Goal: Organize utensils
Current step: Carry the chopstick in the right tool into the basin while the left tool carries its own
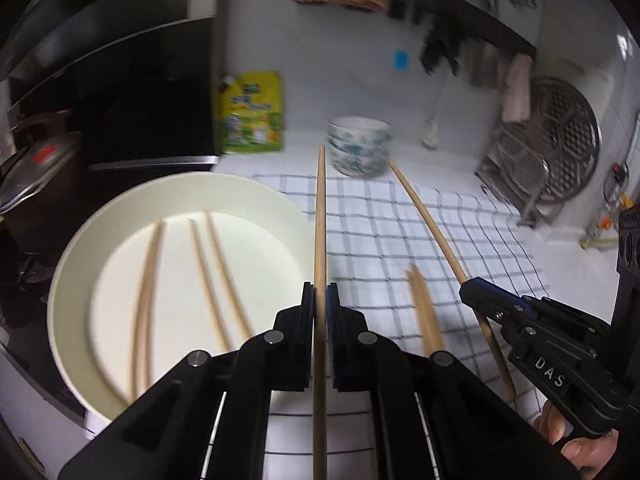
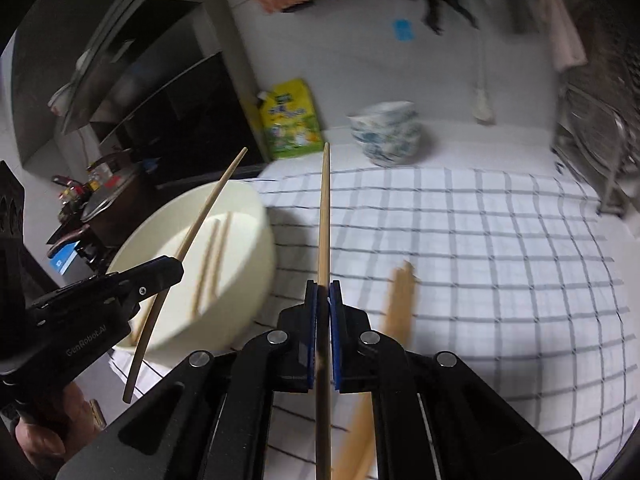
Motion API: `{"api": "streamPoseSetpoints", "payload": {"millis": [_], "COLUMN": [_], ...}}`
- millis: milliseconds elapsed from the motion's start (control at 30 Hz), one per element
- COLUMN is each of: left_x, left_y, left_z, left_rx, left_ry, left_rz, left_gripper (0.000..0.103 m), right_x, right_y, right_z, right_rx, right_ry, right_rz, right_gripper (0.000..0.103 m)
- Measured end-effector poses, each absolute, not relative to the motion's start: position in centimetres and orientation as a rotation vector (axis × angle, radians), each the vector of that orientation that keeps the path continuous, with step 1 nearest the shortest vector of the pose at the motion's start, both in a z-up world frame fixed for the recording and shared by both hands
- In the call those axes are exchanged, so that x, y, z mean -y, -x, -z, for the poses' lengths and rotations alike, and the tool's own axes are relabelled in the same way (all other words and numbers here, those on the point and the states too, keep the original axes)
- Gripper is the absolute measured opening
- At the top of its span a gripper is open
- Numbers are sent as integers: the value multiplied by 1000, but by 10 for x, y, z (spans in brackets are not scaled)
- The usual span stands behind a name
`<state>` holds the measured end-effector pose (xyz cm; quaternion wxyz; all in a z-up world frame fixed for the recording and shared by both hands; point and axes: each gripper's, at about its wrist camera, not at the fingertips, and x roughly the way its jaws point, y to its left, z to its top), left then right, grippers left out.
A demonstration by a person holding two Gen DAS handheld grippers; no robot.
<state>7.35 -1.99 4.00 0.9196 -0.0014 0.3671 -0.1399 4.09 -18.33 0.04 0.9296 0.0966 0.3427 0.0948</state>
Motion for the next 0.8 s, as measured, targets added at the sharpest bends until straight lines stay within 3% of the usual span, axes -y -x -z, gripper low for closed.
{"api": "streamPoseSetpoints", "payload": {"millis": [367,800], "left_x": [-89,-105], "left_y": [-118,-143], "left_z": [-28,12], "left_rx": [-775,-871], "left_ry": [82,104], "left_rz": [117,110], "left_gripper": [7,8], "right_x": [63,30], "right_y": [-119,-149], "right_z": [-4,36], "right_rx": [-774,-911], "right_ry": [-108,-87], "right_rz": [-371,-350], "right_gripper": [6,6]}}
